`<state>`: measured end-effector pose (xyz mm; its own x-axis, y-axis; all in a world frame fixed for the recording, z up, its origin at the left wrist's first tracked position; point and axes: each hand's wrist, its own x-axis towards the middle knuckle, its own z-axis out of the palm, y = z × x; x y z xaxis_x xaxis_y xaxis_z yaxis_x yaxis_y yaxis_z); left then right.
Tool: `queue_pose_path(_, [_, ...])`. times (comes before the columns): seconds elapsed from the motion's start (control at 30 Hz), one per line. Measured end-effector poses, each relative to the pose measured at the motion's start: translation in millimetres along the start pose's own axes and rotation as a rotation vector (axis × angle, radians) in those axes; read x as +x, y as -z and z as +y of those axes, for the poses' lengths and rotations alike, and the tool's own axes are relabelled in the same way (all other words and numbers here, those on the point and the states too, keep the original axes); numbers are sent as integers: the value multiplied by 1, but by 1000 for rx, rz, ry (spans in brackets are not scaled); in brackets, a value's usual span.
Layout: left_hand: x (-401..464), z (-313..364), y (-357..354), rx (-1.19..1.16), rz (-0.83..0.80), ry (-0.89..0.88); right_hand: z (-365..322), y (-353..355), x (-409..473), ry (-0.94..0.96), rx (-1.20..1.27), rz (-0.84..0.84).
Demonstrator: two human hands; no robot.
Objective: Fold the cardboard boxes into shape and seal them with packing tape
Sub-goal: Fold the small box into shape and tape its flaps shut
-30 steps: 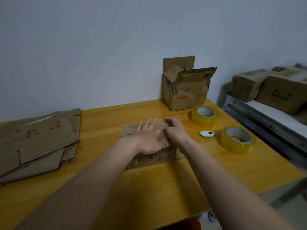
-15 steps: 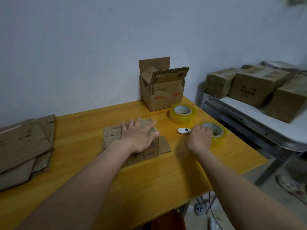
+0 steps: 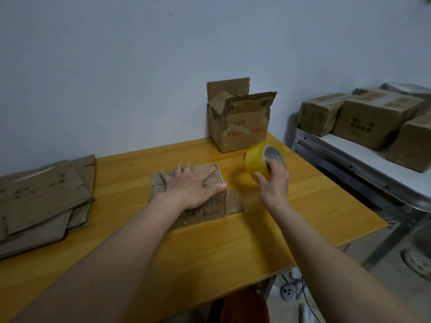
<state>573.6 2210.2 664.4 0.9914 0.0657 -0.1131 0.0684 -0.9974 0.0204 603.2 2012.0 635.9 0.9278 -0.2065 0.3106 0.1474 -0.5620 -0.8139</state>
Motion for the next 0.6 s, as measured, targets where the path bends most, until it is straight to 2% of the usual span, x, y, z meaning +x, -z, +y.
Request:
queue_pose_path(0.13, [-4, -7, -1, -24, 15, 8, -59, -22, -7, 190, 288, -67])
queue_pose_path(0.27, [-6, -25, -6, -180, 126, -48, -106, -48, -14, 259, 487, -140])
queue_pose_path(0.4, [-11, -45, -9, -483, 309, -35, -112, -76, -23, 252, 456, -272])
queue_pose_path(0.53, [-18, -56, -10, -837, 597, -42, -108, -87, -21, 259, 396, -261])
queue_pose_path(0.6, [-19, -59, -6, -907, 709, -81, -106, -89, -20, 263, 391, -260])
